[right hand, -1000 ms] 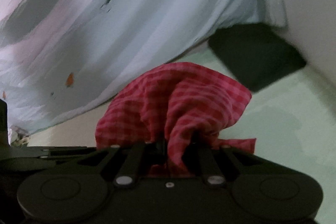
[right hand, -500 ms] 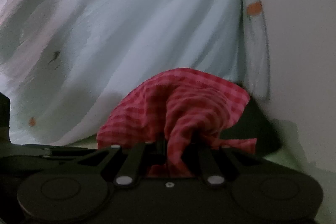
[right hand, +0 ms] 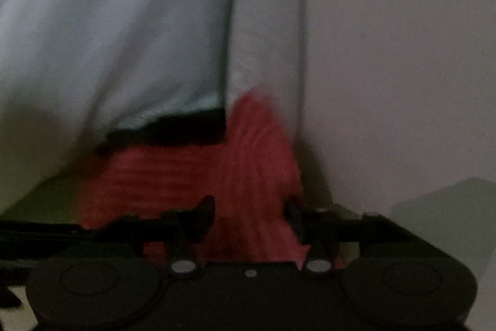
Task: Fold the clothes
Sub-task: 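Lower the folded shorts onto the dark clothes and open both grippers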
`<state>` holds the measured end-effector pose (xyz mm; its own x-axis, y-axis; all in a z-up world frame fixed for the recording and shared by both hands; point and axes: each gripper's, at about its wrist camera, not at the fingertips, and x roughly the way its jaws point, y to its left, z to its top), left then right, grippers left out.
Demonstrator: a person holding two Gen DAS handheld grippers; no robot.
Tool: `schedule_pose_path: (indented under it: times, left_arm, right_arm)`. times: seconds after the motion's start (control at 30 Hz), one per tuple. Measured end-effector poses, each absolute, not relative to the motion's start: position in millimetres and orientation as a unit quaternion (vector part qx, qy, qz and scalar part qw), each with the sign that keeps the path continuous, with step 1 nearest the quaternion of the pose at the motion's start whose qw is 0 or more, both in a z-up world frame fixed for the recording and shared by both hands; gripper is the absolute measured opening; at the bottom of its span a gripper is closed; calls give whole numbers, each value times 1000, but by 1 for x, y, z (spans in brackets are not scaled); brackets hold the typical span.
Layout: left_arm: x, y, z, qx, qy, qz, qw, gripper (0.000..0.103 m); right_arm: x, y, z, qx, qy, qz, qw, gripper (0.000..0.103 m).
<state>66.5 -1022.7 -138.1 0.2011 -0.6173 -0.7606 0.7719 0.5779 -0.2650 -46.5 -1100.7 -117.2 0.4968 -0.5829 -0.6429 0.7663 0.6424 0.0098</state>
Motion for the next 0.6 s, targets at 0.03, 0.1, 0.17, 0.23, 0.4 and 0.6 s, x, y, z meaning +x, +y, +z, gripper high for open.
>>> schedule_pose_path:
  times: [0.03, 0.1, 0.17, 0.23, 0.4, 0.6]
  left_arm:
    - [65, -1023, -140, 92, 438, -450, 773, 79]
    - [62, -1011, -140, 98, 436, -449, 774, 80]
    - [59, -996, -137, 100, 435, -448, 775, 81]
    - [57, -988, -132, 95, 434, -444, 778, 82]
    - [45, -967, -109, 101, 405, -440, 795, 87]
    - [8, -919, -71, 103, 363, -453, 807, 95]
  right_arm:
    - [-52, -1101, -120, 152, 305, -398, 852, 70]
    - [-62, -1098, -123, 164, 298, -402, 850, 81]
    - [-72, -1092, -122, 179, 290, -406, 848, 81]
    - [-84, -1081, -118, 193, 278, -407, 848, 81]
    - [-113, -1050, -100, 215, 246, -406, 853, 81]
    - [-144, -1000, -71, 193, 227, -389, 872, 84]
